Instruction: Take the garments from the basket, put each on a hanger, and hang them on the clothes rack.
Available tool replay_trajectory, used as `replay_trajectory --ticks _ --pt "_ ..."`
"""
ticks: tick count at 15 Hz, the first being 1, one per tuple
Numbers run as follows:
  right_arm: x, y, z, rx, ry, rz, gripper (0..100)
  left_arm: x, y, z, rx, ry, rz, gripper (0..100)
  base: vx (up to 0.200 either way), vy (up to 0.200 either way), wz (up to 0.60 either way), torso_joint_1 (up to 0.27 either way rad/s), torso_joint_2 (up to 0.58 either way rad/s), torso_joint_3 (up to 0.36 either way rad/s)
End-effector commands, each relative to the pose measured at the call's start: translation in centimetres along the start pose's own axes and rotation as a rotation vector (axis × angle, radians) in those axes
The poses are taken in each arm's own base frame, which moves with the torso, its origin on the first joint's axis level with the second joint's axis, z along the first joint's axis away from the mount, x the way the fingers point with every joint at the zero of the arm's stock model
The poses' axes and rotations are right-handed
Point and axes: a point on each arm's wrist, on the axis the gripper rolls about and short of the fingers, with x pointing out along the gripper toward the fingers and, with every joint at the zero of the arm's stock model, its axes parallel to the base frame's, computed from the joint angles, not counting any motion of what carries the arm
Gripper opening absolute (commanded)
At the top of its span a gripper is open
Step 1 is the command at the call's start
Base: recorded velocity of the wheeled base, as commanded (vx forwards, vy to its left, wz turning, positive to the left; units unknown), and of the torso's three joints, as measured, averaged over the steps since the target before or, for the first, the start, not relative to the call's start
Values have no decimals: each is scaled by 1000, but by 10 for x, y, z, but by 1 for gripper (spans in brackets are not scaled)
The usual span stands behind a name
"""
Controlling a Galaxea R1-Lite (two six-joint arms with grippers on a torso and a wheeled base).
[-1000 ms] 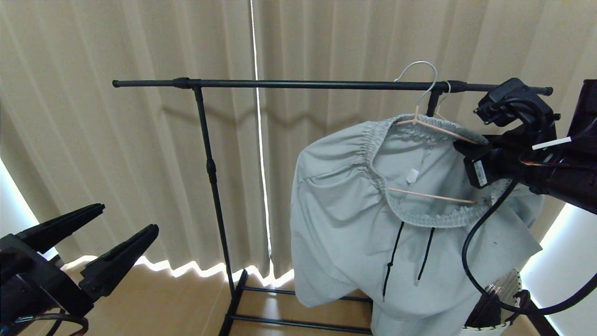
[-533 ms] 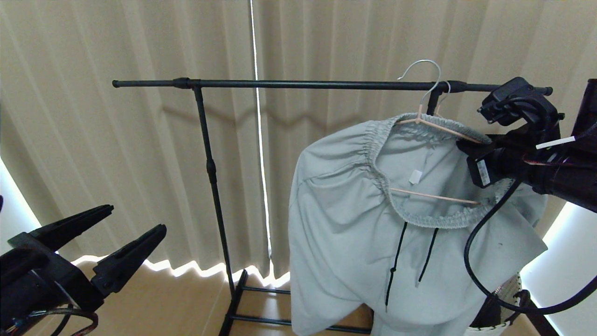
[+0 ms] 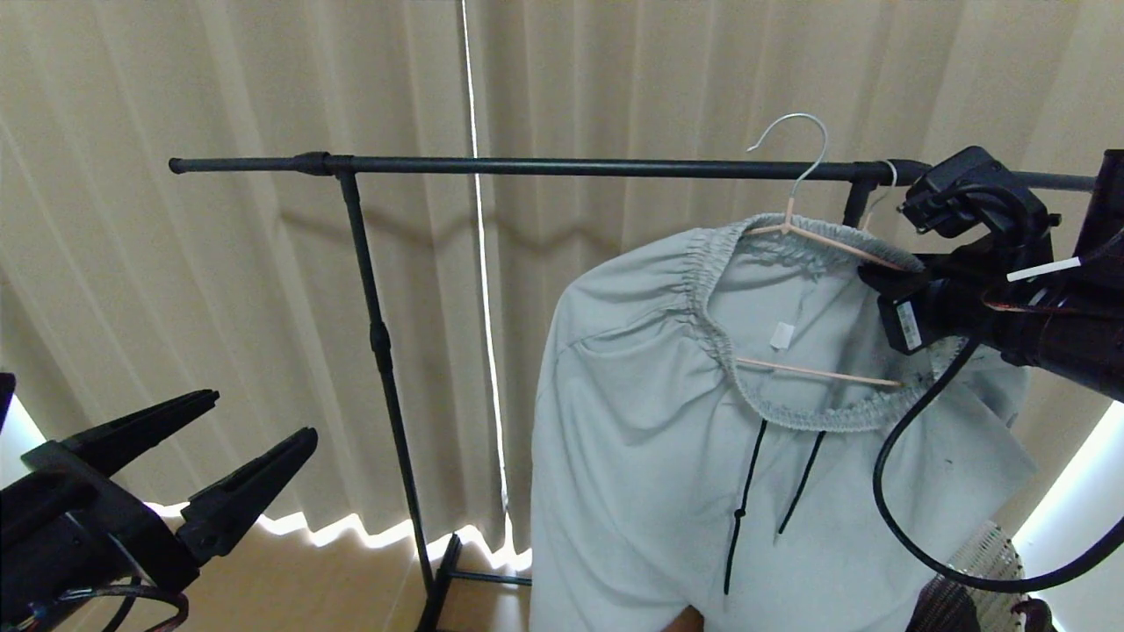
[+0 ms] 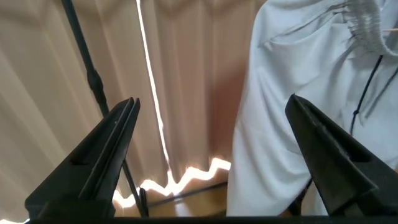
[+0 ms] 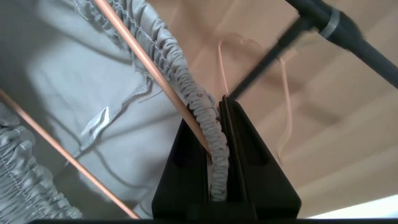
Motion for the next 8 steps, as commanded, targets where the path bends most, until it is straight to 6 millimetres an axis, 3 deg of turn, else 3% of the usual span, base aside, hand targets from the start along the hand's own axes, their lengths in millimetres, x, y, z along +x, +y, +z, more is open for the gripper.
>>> replay_trajectory --ticks 1,6,8 --pt "1 0 -1 0 6 0 0 1 0 0 0 2 0 100 200 0 0 17 -2 2" --pt "0 1 -9 -4 48 -37 0 0 0 -2 3 8 -2 100 200 0 0 -1 1 1" --pt "0 1 -12 -2 68 -65 0 0 -1 -4 5 14 -6 100 0 0 0 0 0 0"
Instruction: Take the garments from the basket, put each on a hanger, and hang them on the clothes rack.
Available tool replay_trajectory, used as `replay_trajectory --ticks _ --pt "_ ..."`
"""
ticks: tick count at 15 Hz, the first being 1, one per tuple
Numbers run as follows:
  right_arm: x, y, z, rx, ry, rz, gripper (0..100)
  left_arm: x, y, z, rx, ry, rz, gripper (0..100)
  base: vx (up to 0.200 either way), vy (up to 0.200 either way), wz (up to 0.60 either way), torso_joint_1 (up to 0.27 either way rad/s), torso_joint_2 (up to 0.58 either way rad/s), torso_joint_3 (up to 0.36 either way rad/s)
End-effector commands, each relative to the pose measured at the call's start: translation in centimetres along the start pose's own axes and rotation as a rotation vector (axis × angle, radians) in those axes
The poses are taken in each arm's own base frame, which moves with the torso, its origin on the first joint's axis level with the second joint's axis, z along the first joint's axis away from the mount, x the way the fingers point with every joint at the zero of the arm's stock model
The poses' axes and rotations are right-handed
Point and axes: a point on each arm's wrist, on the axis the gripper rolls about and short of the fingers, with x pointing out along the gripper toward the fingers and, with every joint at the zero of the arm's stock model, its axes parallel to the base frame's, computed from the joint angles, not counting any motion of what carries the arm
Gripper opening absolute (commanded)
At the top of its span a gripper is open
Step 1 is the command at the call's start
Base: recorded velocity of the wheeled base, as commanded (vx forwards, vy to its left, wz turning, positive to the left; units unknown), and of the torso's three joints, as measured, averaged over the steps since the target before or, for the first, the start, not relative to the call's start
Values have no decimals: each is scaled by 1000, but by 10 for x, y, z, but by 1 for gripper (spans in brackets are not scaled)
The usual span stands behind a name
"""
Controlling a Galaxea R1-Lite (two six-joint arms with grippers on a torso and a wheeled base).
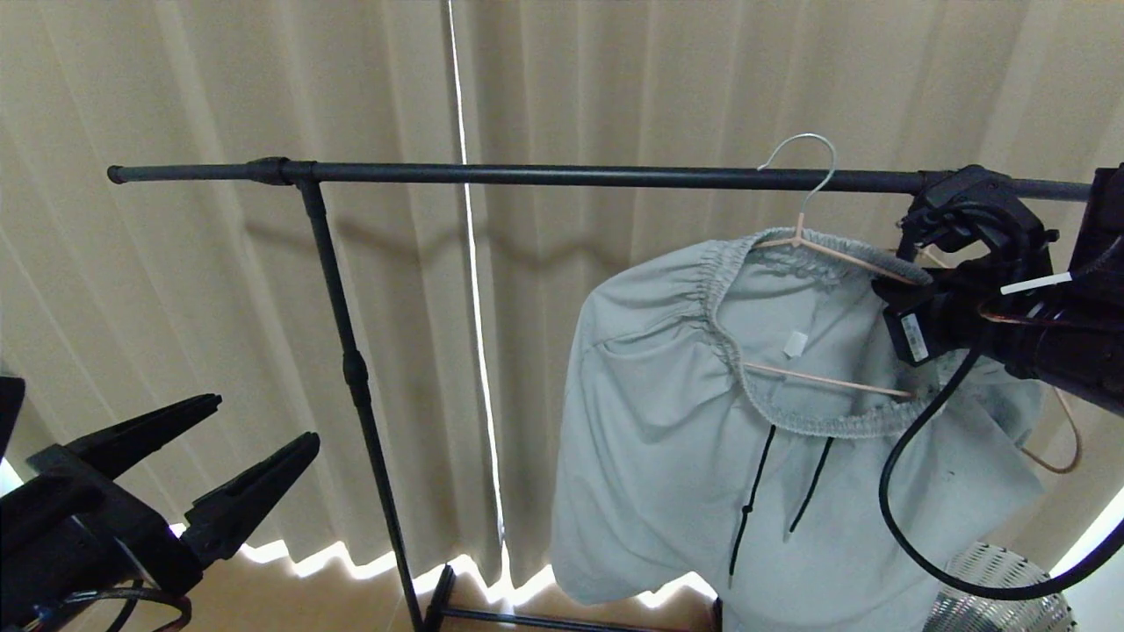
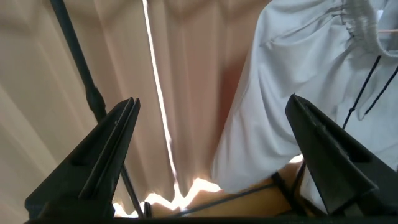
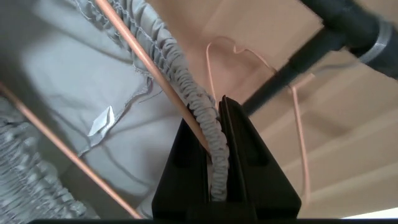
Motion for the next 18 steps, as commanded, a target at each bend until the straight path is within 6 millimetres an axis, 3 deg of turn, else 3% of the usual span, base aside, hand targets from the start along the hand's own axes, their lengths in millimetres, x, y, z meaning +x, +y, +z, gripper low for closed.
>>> replay_trajectory --ticks 1,7,11,14,18 --pt "1 -2 -3 2 16 -21 0 0 -3 -1 2 3 -23 100 0 0 0 0 0 0" --pt "8 -15 -3 15 56 -145 0 4 -6 -1 -5 13 -52 100 0 0 0 0 0 0" --pt "27 -14 4 14 85 -209 0 5 -6 -2 -1 17 -51 100 0 0 0 0 0 0" --pt "43 -5 7 3 109 -238 0 4 -7 -2 2 20 -55 100 0 0 0 0 0 0" --pt "71 25 13 -43 143 -245 0 6 -7 -4 3 31 -59 100 0 0 0 0 0 0"
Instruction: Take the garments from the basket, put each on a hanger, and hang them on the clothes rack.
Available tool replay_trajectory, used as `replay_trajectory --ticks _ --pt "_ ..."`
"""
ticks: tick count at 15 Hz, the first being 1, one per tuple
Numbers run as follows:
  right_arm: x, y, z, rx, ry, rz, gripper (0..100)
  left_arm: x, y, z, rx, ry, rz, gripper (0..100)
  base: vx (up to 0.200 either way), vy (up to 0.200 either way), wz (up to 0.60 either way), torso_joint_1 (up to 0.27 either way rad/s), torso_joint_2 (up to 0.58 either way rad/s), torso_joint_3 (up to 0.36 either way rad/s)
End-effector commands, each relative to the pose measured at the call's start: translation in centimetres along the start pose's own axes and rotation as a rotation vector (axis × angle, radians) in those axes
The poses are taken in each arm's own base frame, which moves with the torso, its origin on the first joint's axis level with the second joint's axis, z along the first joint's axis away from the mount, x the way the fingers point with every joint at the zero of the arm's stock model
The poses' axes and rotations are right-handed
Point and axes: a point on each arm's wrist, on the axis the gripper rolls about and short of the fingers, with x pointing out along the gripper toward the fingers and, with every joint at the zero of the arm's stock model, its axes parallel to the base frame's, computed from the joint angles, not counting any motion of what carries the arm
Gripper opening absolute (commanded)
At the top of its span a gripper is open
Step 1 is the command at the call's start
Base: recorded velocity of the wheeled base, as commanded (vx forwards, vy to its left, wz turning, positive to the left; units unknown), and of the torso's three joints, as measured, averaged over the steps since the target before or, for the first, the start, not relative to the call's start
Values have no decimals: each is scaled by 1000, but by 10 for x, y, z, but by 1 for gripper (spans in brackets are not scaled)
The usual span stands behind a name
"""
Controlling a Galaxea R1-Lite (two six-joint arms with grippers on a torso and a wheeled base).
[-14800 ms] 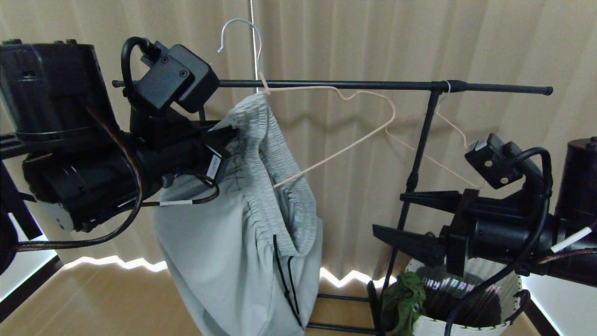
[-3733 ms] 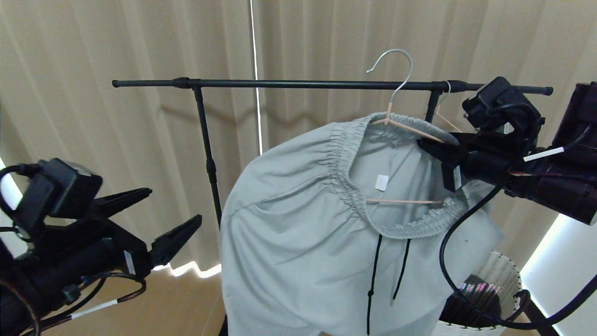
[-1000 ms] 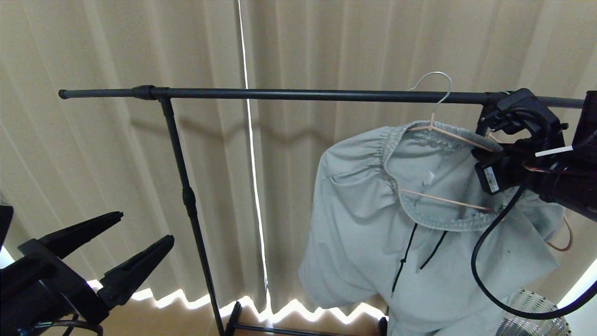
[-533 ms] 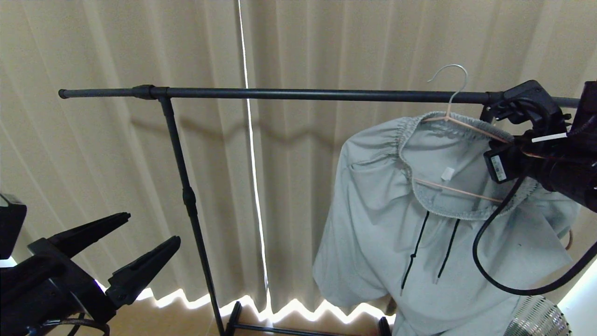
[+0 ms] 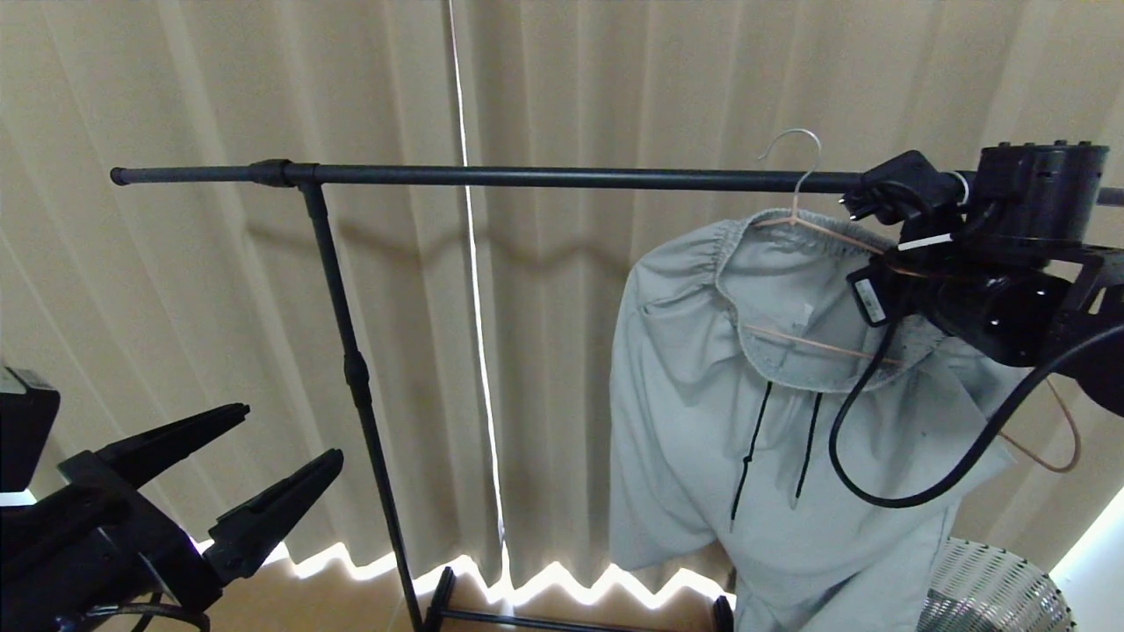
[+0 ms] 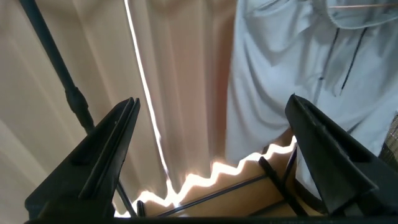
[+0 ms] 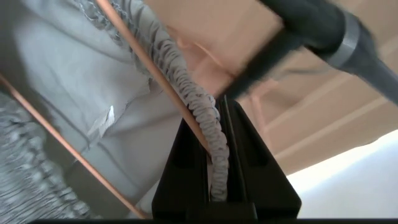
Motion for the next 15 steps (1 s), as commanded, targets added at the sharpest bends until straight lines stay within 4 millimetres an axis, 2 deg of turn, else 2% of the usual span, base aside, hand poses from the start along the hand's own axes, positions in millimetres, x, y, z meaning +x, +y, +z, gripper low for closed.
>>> replay_trajectory --ticks 1,5,10,15 --pt "17 27 -2 -38 34 10 0 2 0 -1 0 9 -1 100 0 0 0 0 0 0" --pt "24 38 -1 -49 42 11 0 2 -2 -2 1 14 -15 100 0 0 0 0 0 0" --pt "23 40 0 -42 31 18 0 2 -3 -2 1 12 -21 100 0 0 0 0 0 0" --pt "10 54 6 -50 1 68 0 1 -3 0 2 4 -21 100 0 0 0 0 0 0"
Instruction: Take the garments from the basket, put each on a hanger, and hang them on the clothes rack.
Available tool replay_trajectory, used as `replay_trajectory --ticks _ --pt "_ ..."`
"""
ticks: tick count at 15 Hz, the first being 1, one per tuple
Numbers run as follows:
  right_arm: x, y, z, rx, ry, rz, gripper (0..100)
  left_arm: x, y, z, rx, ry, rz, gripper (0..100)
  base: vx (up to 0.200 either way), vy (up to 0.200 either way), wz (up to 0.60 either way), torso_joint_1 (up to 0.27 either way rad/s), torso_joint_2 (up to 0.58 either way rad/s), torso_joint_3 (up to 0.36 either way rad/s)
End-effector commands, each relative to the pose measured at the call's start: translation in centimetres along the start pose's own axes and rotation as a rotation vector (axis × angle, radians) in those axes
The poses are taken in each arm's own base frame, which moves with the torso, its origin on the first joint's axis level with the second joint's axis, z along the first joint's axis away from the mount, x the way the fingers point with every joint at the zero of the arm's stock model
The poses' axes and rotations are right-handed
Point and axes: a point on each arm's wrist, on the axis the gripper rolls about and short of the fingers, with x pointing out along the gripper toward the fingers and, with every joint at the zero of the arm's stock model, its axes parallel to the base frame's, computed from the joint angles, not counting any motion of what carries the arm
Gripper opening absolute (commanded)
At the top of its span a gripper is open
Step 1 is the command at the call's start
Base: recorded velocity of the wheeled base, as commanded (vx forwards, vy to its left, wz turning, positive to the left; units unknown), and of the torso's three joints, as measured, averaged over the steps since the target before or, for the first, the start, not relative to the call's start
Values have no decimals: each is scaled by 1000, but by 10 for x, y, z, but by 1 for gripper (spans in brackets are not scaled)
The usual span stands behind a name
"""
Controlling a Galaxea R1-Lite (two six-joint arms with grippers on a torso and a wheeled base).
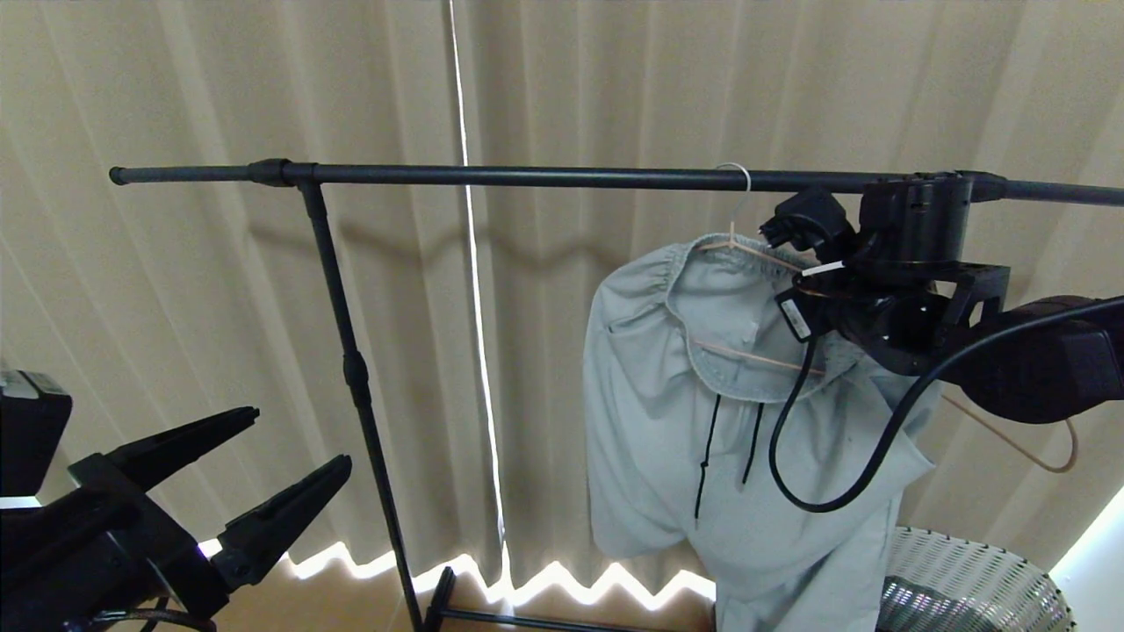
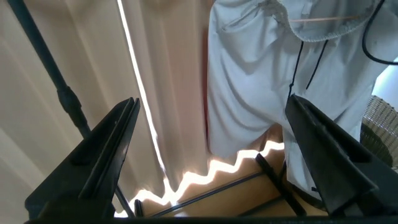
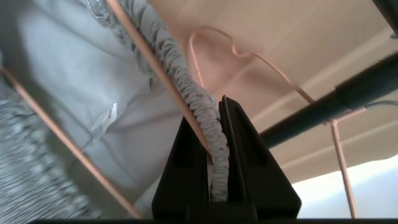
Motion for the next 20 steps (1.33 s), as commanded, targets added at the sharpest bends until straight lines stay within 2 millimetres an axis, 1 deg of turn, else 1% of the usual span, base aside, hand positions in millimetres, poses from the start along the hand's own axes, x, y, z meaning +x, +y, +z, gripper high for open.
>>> replay_trajectory --ticks 1,4,6,7,9,10,14,15,17,20 --pt "-7 7 2 -6 -13 23 0 0 0 0 0 -3 0 100 0 0 0 0 0 0" --pt "-13 17 5 -16 -28 52 0 -1 0 1 0 -6 0 100 0 0 0 0 0 0" --pt "-14 18 5 -10 -29 56 0 -2 0 1 1 -11 0 100 0 0 0 0 0 0" --pt "-16 20 6 -2 -34 65 100 -2 0 1 1 -11 0 100 0 0 0 0 0 0" --pt "-21 22 6 33 -40 86 100 -2 0 2 1 -12 0 100 0 0 0 0 0 0" --pt "-29 24 7 56 -64 129 100 -2 0 2 1 -14 0 100 0 0 0 0 0 0" --pt "-48 14 2 121 -108 253 100 -3 0 3 0 -21 2 100 0 0 0 0 0 0" --pt "-48 14 2 122 -109 256 100 -3 0 3 2 -21 2 100 0 0 0 0 0 0" --pt "-63 1 3 211 -151 341 100 -3 1 3 0 -24 8 100 0 0 0 0 0 0" --pt "-79 -11 -1 238 -191 404 100 -3 1 3 0 -20 8 100 0 0 0 0 0 0"
